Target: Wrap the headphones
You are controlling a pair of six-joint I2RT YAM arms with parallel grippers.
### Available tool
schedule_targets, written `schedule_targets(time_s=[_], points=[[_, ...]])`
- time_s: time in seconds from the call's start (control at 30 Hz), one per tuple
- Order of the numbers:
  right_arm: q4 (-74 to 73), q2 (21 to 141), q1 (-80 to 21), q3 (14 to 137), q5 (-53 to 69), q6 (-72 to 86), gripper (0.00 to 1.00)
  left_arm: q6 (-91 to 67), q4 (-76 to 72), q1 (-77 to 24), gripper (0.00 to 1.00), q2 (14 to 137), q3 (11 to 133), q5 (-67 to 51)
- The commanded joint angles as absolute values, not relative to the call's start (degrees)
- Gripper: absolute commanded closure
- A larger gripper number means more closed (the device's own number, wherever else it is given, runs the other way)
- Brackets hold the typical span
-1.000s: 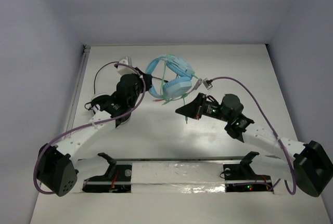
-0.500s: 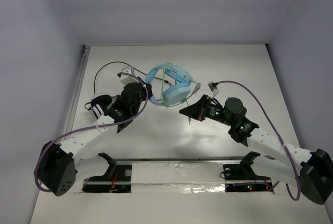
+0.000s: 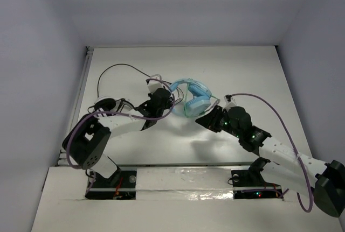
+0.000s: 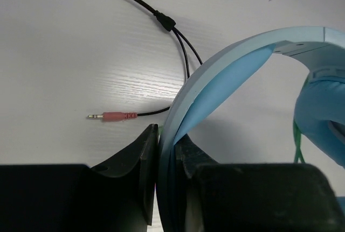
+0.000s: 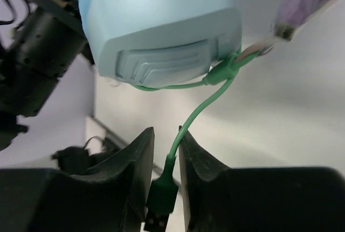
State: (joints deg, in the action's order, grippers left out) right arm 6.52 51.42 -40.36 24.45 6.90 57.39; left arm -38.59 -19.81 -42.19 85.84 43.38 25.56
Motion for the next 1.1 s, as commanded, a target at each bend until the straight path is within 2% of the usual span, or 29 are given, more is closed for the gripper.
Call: schedule_targets(time_s=[0.0,0.2,0.3,0.4,0.67,0.77,0.8,0.83,0.87,0.9,0.93,1.0,1.03,1.07], points=[[1.50,50.80,-41.13,25.92,-2.35,54.15,0.68,-39.11,-27.33,-42.28,1.00,88.76,47.98,27.78],[-3.95,52.29,-41.13,26.89,-9.92,53.26,0.56,-38.85,-27.68,-45.60,1.00,95.18,51.06,26.46],[-4.22,50.37,-41.13,27.33,-9.93,52.91,0.45,-38.93,-27.42,-46.93,1.00,98.17,52.73,26.11],[-6.85,46.68,-41.13,29.87,-9.49,51.42,0.38,-39.02,-27.33,-47.46,1.00,100.80,53.96,25.67],[-14.49,39.29,-41.13,40.16,-14.14,46.06,0.40,-37.18,-24.26,-50.71,1.00,104.85,57.48,27.33],[-15.99,39.99,-41.13,43.40,-17.13,43.86,0.66,-37.88,-23.21,-51.33,1.00,105.20,57.83,27.16],[-16.00,40.08,-41.13,43.94,-17.49,43.34,0.90,-37.97,-22.94,-51.33,1.00,105.21,57.92,27.16],[-16.08,39.82,-41.13,44.29,-18.45,42.46,1.00,-37.71,-22.50,-51.33,0.95,105.12,58.01,27.25],[-16.61,39.47,-41.13,45.25,-20.02,42.02,1.00,-37.18,-22.15,-51.33,0.83,104.77,58.18,27.51],[-16.70,38.85,-41.13,45.52,-20.04,42.01,1.00,-37.18,-22.15,-51.33,0.82,104.42,58.18,27.51],[-16.70,38.06,-41.13,45.79,-21.34,41.32,1.00,-36.31,-21.63,-51.33,0.69,104.07,58.36,27.68],[-17.75,35.87,-41.13,47.36,-23.11,40.35,1.00,-35.77,-20.92,-51.33,0.54,102.40,58.19,28.30],[-18.36,35.34,-41.13,47.98,-24.68,39.30,1.00,-35.25,-20.74,-51.33,0.40,101.61,57.57,28.47],[-19.59,34.46,-41.13,48.77,-25.39,38.94,1.00,-35.07,-20.74,-51.33,0.35,99.69,57.22,28.56]])
